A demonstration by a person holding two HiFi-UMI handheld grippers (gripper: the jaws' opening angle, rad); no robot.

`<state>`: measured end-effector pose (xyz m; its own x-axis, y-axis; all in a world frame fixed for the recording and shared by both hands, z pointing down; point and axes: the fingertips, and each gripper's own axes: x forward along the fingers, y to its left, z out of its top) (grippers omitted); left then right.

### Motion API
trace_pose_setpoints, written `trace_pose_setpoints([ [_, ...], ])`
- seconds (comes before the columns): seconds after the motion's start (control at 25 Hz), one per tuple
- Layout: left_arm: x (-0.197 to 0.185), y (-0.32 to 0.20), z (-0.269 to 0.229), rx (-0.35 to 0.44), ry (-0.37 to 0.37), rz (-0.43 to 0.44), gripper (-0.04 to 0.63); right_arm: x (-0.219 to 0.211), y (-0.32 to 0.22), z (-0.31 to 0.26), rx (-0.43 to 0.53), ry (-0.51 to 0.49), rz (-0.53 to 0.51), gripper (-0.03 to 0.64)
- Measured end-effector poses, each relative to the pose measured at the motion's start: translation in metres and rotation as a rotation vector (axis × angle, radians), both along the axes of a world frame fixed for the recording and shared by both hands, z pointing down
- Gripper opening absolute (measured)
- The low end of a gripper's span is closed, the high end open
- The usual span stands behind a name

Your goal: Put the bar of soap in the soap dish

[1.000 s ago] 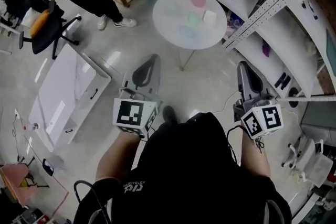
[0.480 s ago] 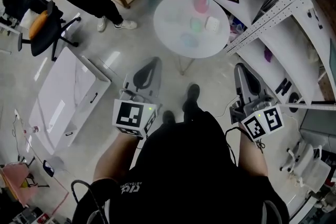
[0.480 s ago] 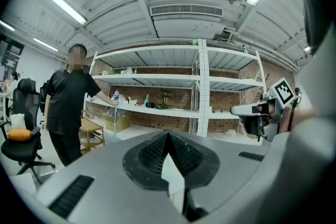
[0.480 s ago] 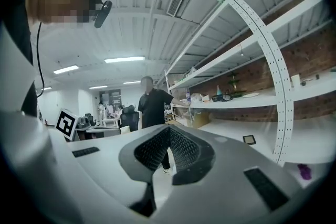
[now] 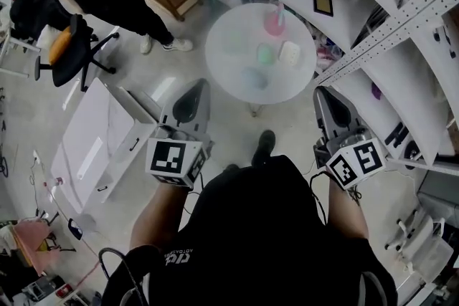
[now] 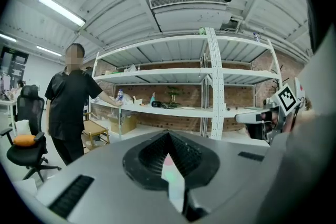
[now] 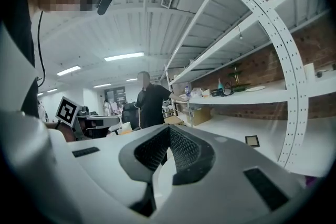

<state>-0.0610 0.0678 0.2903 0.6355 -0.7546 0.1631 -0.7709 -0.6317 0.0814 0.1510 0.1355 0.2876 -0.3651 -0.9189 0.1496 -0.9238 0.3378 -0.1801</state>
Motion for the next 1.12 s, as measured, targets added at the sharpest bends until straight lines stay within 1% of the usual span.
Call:
trace_pose_setpoints([
  [0.12,0.019,-0.019,-0.003,-0.003,0.017,-0.047,0.0,0.024,-0.017,0.007,-0.015,-0.02,-0.028,0.014],
  [0.28,0.037,-0.034,-0.016,0.03,0.011,-0.084,0.0,0.043,-0.039,0.017,-0.033,-0.036,-0.067,0.014],
  [0.48,0.048,-0.044,-0.007,-0.005,-0.013,-0.093,0.0,0.052,-0.056,0.036,-0.069,-0.055,-0.077,0.014],
  [0.68,0.047,-0.065,0.0,-0.017,-0.026,-0.102,0.0,0.042,-0.085,0.072,-0.133,-0.011,-0.085,0.014],
  [0.8,0.045,-0.083,0.011,-0.041,-0.022,-0.095,0.0,0.031,-0.101,0.084,-0.164,0.011,-0.09,0.014],
  [0.92,0.046,-0.097,0.015,-0.054,-0.007,-0.06,0.0,0.017,-0.113,0.09,-0.189,0.032,-0.096,0.014],
  [1.12,0.037,-0.124,0.022,-0.026,-0.015,-0.017,0.0,-0.003,-0.14,0.105,-0.224,0.07,-0.073,0.014],
])
